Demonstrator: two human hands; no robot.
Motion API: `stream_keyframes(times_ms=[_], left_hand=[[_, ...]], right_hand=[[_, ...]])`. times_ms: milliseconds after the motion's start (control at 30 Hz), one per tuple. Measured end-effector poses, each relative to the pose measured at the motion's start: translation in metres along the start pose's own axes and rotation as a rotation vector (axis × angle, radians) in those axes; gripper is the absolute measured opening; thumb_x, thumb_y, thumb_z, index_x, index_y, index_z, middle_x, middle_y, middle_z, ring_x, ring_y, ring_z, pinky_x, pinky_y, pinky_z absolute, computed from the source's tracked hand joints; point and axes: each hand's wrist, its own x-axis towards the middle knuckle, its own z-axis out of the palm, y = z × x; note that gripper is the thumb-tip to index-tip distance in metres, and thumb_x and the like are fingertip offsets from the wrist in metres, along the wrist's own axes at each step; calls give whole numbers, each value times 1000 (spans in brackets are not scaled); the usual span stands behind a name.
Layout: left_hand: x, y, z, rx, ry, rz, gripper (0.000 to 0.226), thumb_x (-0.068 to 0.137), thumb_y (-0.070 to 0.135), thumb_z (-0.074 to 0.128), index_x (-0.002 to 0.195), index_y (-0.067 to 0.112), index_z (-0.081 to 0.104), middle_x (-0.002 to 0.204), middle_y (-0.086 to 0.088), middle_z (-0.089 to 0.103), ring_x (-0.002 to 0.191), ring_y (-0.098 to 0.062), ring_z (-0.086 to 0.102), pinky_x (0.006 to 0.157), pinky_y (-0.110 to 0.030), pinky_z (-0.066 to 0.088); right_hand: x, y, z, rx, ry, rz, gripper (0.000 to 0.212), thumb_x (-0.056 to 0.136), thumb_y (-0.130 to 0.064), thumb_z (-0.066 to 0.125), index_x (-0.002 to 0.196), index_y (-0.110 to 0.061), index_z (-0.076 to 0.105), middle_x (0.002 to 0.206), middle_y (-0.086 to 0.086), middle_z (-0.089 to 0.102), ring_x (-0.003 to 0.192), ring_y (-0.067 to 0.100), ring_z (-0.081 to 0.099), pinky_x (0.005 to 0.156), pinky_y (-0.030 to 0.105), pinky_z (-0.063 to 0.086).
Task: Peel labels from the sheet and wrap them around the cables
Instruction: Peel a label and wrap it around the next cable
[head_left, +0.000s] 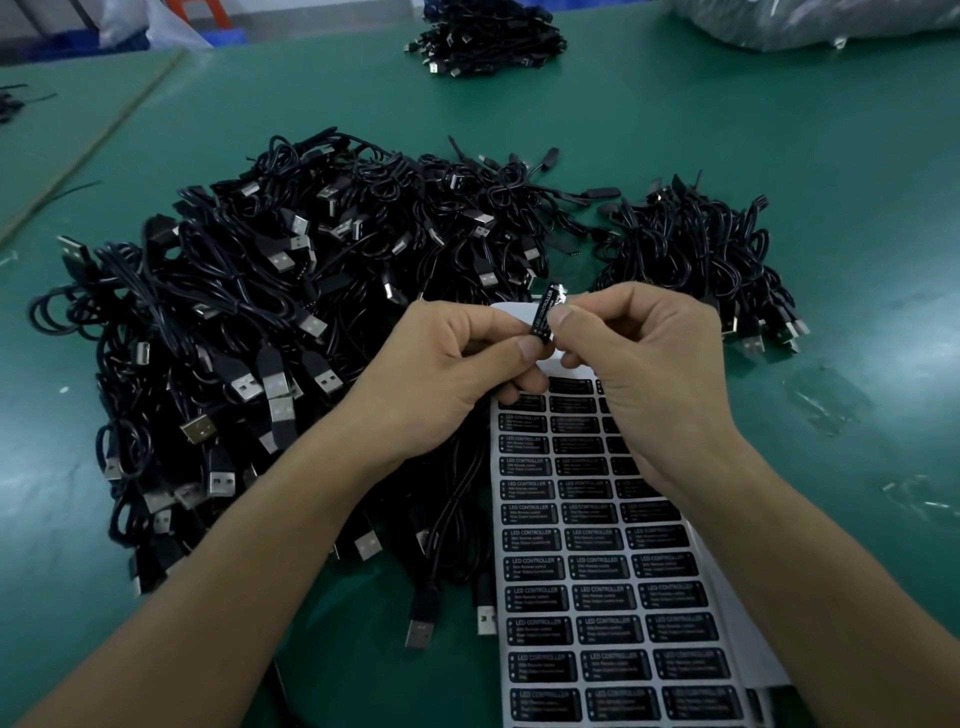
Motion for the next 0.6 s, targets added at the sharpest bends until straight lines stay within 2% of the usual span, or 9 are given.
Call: stream_keyframes(times_ms=[600], left_hand=[[0, -1, 1, 5, -14, 27, 16, 95, 10, 64, 86, 19, 75, 68, 3, 72, 62, 0, 63, 63, -13, 50]], right_hand=[[0, 1, 0, -24, 11, -18, 16, 85, -8, 75, 72, -16, 71, 65, -5, 70, 60, 7, 62, 62, 21, 52]])
